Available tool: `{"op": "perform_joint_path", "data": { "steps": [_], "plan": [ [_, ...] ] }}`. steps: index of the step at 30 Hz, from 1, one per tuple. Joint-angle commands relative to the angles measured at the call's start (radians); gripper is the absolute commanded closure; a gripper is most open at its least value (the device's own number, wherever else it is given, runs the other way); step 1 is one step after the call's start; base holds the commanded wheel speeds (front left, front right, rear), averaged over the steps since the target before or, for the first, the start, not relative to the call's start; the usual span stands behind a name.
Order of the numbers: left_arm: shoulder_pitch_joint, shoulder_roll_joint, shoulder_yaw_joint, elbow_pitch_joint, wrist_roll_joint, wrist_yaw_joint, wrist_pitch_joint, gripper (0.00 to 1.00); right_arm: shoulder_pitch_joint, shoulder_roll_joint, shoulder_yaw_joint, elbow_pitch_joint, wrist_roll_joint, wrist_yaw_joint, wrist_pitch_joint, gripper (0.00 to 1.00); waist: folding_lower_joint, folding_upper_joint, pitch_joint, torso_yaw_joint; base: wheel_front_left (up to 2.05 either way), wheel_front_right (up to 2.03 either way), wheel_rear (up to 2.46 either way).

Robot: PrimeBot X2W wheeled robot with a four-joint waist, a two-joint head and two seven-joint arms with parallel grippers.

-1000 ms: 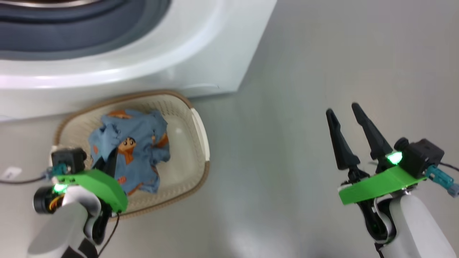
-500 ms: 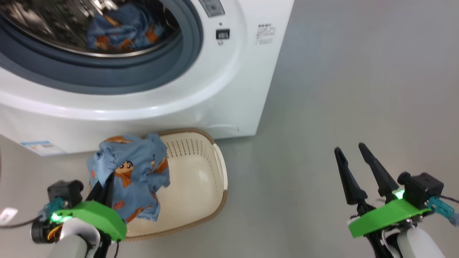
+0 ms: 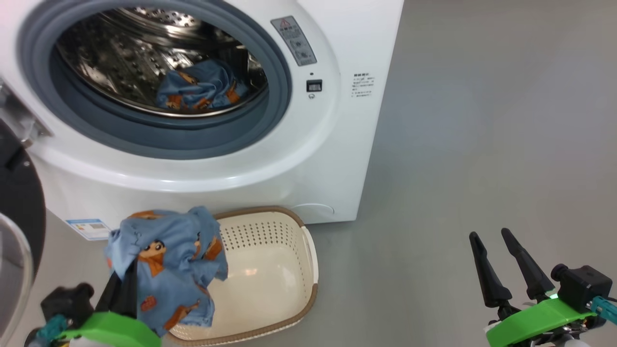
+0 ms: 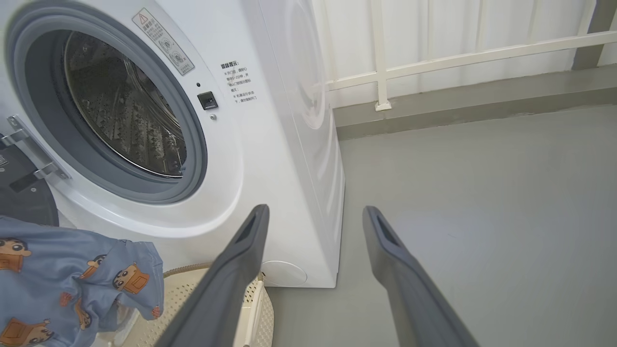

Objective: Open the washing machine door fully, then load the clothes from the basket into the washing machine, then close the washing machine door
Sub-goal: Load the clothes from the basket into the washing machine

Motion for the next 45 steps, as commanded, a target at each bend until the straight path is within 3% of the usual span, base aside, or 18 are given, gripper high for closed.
{"op": "perform_joint_path", "data": {
  "steps": [1,16,26,36,45],
  "plan": [
    [0.003,0.016,0.051,-0.044,0.018,-0.002,-0.01,1.0,0.006,-0.016,0.011,-0.026,0.01,0.002,-0.005,0.0,0.0,0.0,-0.016,0.012,0.0,0.0,0.0],
    [0.175,-0.051,0.166,-0.33,0.114,-0.002,-0.01,1.0,0.062,-0.029,-0.04,-0.037,0.012,0.002,-0.005,0.0,0.0,0.0,-0.054,0.054,0.0,0.0,0.0],
    [0.2,-0.079,0.178,-0.399,0.117,-0.002,-0.01,1.0,0.061,-0.029,-0.05,-0.046,0.01,0.002,-0.005,0.0,0.0,0.0,-0.036,0.058,0.0,0.0,0.0],
    [0.124,-0.076,0.175,-0.406,0.1,-0.002,-0.01,1.0,0.019,-0.012,-0.053,-0.059,0.003,0.002,-0.005,0.0,0.0,0.0,0.04,0.043,0.0,0.0,0.0],
    [-0.074,-0.039,0.162,-0.391,0.095,-0.002,-0.01,1.0,-0.06,0.015,-0.041,-0.065,-0.002,0.002,-0.005,0.0,0.0,0.0,0.159,0.013,0.0,0.0,0.0]
  ]
}}
